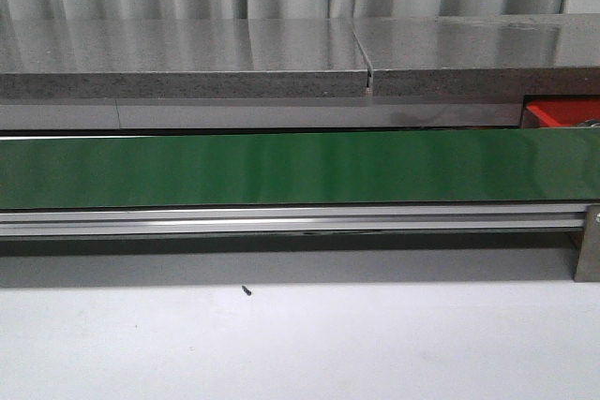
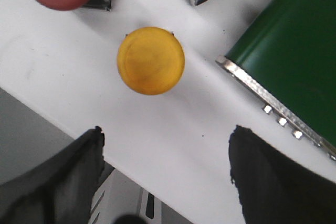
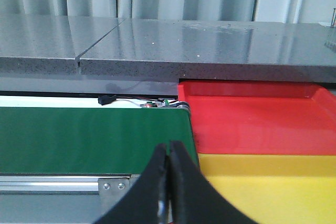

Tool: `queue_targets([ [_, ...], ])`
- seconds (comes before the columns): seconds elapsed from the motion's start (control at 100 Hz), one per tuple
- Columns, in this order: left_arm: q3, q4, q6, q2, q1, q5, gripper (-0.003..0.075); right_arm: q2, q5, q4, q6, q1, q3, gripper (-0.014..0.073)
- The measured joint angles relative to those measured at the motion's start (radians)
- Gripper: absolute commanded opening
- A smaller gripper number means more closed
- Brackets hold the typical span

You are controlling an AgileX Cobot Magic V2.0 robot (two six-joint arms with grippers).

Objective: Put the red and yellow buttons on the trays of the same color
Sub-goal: 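Lower the left gripper onto a yellow button and grasp it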

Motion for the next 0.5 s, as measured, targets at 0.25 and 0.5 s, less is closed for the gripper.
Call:
queue_targets([
  [0.25, -0.057, 0.021, -0.014, 0.122, 0.0, -0.006, 0.0472, 0.0, 0.0, 0.0, 0.0, 0.0, 0.0, -0.0114],
  [0.5, -0.071, 0.025, -0.017, 0.174, 0.0, -0.058, 0.0454, 0.0, 0.0, 0.0, 0.0, 0.0, 0.0, -0.0114],
])
